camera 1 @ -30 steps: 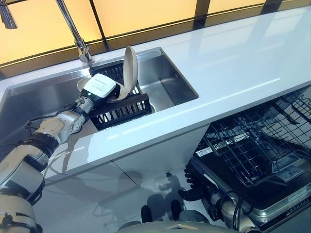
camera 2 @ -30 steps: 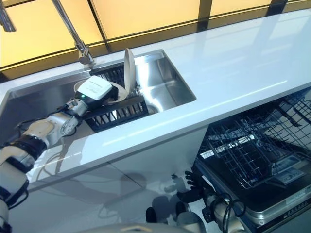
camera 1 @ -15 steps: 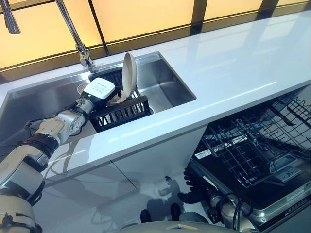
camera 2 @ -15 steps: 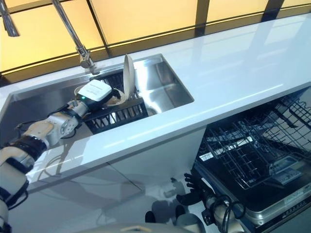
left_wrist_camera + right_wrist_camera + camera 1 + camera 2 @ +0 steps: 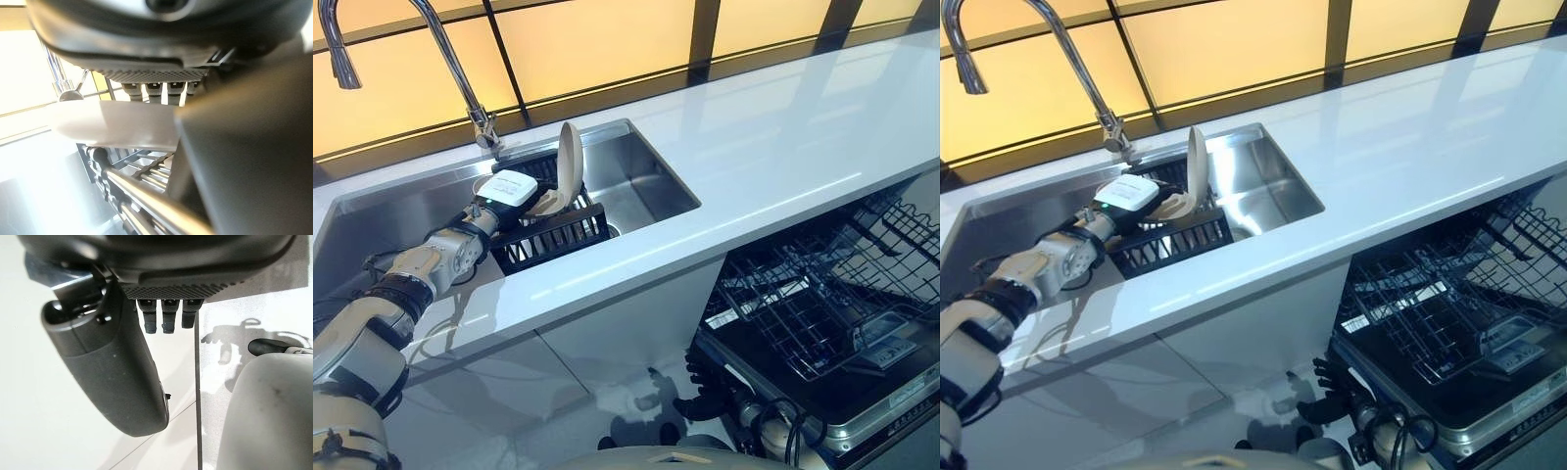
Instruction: Pick up plates and place into dishwasher.
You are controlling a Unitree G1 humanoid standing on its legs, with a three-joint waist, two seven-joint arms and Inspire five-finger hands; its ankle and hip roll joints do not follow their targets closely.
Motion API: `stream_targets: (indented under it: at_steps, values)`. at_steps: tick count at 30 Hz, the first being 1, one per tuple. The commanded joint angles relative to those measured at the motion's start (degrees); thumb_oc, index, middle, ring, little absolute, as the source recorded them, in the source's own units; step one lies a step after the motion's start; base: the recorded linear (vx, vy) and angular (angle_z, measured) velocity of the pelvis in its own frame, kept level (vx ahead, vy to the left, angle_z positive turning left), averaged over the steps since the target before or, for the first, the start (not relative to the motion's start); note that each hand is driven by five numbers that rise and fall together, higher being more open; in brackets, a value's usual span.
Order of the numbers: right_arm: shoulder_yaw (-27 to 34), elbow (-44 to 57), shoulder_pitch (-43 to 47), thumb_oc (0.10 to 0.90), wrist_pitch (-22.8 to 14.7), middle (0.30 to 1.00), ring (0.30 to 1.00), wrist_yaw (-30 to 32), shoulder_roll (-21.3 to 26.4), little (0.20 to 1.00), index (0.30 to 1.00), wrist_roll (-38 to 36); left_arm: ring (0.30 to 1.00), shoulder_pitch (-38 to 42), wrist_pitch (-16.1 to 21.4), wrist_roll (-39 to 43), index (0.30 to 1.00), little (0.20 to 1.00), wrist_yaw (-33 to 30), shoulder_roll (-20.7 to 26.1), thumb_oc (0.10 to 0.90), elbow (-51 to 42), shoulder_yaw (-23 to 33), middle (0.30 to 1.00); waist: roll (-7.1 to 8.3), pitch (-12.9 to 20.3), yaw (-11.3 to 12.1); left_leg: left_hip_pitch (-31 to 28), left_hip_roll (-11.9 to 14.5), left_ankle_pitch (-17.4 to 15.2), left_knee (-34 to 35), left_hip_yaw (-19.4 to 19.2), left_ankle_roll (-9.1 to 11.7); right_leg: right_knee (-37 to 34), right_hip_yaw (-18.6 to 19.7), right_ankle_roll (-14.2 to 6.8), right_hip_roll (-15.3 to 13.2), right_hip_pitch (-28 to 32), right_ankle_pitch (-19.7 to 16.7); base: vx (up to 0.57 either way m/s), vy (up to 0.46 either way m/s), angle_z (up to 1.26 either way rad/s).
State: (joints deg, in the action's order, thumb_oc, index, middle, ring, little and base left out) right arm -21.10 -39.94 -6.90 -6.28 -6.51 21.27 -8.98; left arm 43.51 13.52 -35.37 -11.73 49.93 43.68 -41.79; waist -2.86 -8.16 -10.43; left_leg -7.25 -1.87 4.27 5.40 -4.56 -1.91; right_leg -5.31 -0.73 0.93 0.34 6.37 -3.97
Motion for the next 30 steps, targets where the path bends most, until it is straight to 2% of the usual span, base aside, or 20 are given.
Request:
stream_targets:
  at_steps: [1, 9, 12, 14, 16, 17, 19, 23, 24, 26, 27, 28, 29, 30]
  values:
    - [0.02, 2.1, 1.45, 0.8, -5.01, 0.9, 0.9, -0.09, 1.82, 0.9, 0.9, -0.86, 0.9, 5.57, -3.34, 2.39, 0.9, 0.9, -2.17, 0.12, 0.8, 5.1, 6.65, 0.9, -1.28, 1.81, -0.55, -2.48, -3.11, -10.32, -0.4, -1.43, -2.05, 0.31, 1.27, -3.25, 2.41, 2.04, 6.02, 0.0, 0.0, 0.0]
    - [-0.16, 1.97, 1.35, 0.8, -5.12, 0.9, 0.9, 0.11, 2.04, 0.9, 0.9, -0.29, 0.9, 5.35, -2.59, 1.64, 0.9, 0.9, -0.51, 0.14, 0.8, 4.78, 5.83, 0.9, -1.31, 1.69, -0.58, -2.29, -3.1, -10.18, -0.4, -1.55, -2.04, 0.31, 1.35, -3.29, 2.39, 1.86, 5.94, 0.0, 0.0, 0.0]
    - [-0.34, 2.05, 1.47, 0.8, -4.86, 0.9, 0.9, 0.37, 1.85, 0.9, 0.9, -0.42, 0.9, 4.95, -5.27, 13.32, 0.9, 0.9, 5.86, -1.07, 0.8, 2.08, 6.96, 0.9, -1.26, 1.54, -0.51, -2.38, -3.13, -10.15, -0.4, -1.39, -2.09, 0.31, 1.36, -3.3, 2.39, 1.96, 5.97, 0.0, 0.0, 0.0]
    - [-0.36, 2.33, 1.41, 0.8, -4.64, 0.9, 0.9, 0.61, 1.38, 0.9, 0.9, -0.1, 0.9, 3.69, -9.56, 23.96, 0.9, 0.9, 9.84, -3.46, 0.8, -0.59, 11.13, 0.9, -1.17, 1.28, -0.24, -2.44, -3.15, -10.09, -0.4, -1.1, -2.13, 0.31, 1.26, -3.26, 2.42, 2.05, 6.04, 0.0, 0.0, 0.0]
    - [-0.38, 2.55, 1.29, 0.8, -4.52, 0.9, 0.9, 0.97, 0.81, 0.9, 0.9, 0.41, 0.9, 3.2, -9.7, 22.84, 0.9, 0.9, 10.22, -5.0, 0.8, -0.17, 13.54, 0.9, -1.14, 1.21, -0.19, -2.53, -3.15, -10.12, -0.4, -0.93, -2.14, 0.31, 1.15, -3.29, 2.44, 2.2, 6.16, 0.0, 0.0, 0.0]
    - [-0.43, 2.58, 1.16, 0.8, -4.71, 0.9, 0.9, 1.18, 0.51, 0.9, 0.9, 0.54, 0.9, 3.43, -8.61, 19.59, 0.9, 0.9, 9.55, -4.95, 0.8, 0.57, 14.05, 0.9, -1.08, 1.19, -0.19, -2.56, -3.13, -10.11, -0.4, -0.89, -2.13, 0.31, 1.05, -3.28, 2.41, 2.27, 6.22, 0.0, 0.0, 0.0]
    - [-0.48, 2.94, 1.07, 0.8, -4.43, 0.9, 0.9, 1.28, 0.55, 0.9, 0.9, 0.37, 0.9, 4.34, -7.32, 16.72, 0.9, 0.9, 9.32, -3.74, 0.8, 0.96, 13.13, 0.9, -1.04, 1.36, -0.19, -2.51, -3.13, -10.09, -0.4, -0.87, -2.09, 0.31, 0.93, -3.31, 2.37, 2.24, 6.25, 0.0, 0.0, 0.0]
    - [-0.53, 3.7, 1.11, 0.8, -3.58, 0.9, 0.9, 0.95, 1.2, 0.9, 0.9, 0.07, 0.9, 7.14, -6.43, 12.09, 0.9, 0.9, 8.94, -0.57, 0.8, -0.38, 9.74, 0.9, -1.16, 1.38, -0.19, -2.34, -3.08, -10.04, -0.4, -1.05, -2.07, 0.31, 0.77, -3.32, 2.35, 2.05, 6.14, 0.0, 0.0, 0.0]
    - [-0.58, 3.69, 1.13, 0.8, -3.58, 0.9, 0.9, 0.82, 1.54, 0.9, 0.9, 0.09, 0.9, 8.44, -5.68, 6.06, 0.9, 0.9, 7.72, 0.78, 0.8, -1.37, 7.82, 0.9, -1.3, 1.35, -0.22, -2.32, -3.08, -10.04, -0.4, -1.09, -2.07, 0.31, 0.82, -3.32, 2.36, 2.02, 6.11, 0.0, 0.0, 0.0]
    - [-0.74, 3.82, 1.11, 0.8, -3.54, 0.9, 0.9, 0.84, 1.92, 0.9, 0.9, -0.01, 0.9, 9.82, -5.82, 5.72, 0.9, 0.9, 7.94, 2.61, 0.8, -2.52, 5.09, 0.9, -1.48, 1.3, -0.32, -2.34, -3.09, -10.0, -0.4, -1.09, -2.02, 0.31, 0.81, -3.34, 2.33, 2.07, 6.05, 0.0, 0.0, 0.0]
    - [-0.89, 3.88, 1.08, 0.8, -3.59, 0.9, 0.9, 0.89, 2.15, 0.9, 0.9, -0.18, 0.9, 10.48, -7.3, 12.38, 0.9, 0.9, 9.38, 3.47, 0.8, -3.46, 3.95, 0.9, -1.53, 1.25, -0.33, -2.36, -3.11, -9.98, -0.4, -1.07, -1.99, 0.31, 0.84, -3.35, 2.28, 2.09, 6.02, 0.0, 0.0, 0.0]
    - [-0.82, 3.72, 1.1, 0.8, -3.8, 0.9, 0.9, 0.88, 2.15, 0.9, 0.9, -0.3, 0.9, 9.57, -13.37, 31.08, 0.9, 0.9, 12.66, 2.97, 0.8, -6.25, 5.93, 0.9, -1.48, 1.1, -0.18, -2.41, -3.13, -9.93, -0.4, -0.99, -1.98, 0.31, 0.93, -3.33, 2.29, 2.14, 5.99, 0.0, 0.0, 0.0]
    - [-0.79, 3.49, 1.18, 0.8, -3.88, 0.9, 0.9, 1.29, 1.63, 0.9, 0.9, -0.09, 0.9, 6.62, -17.75, 37.62, 0.9, 0.9, 14.11, -0.97, 0.8, -7.62, 11.5, 0.9, -1.45, 0.94, 0.0, -2.59, -3.21, -10.01, -0.4, -0.56, -2.04, 0.31, 0.86, -3.32, 2.35, 2.36, 6.21, 0.0, -0.004, 0.04]
    - [-0.99, 2.7, 1.41, 0.8, -4.25, 0.9, 0.9, 2.07, 0.43, 0.9, 0.9, 0.52, 0.9, 4.22, -17.67, 41.51, 0.9, 0.9, 14.29, -5.2, 0.8, -5.86, 16.04, 0.9, -1.34, 0.85, 0.3, -2.74, -3.22, -10.01, -0.4, -0.23, -2.05, 0.31, 0.82, -3.28, 2.39, 2.61, 6.4, 0.01, -0.011, 0.05]
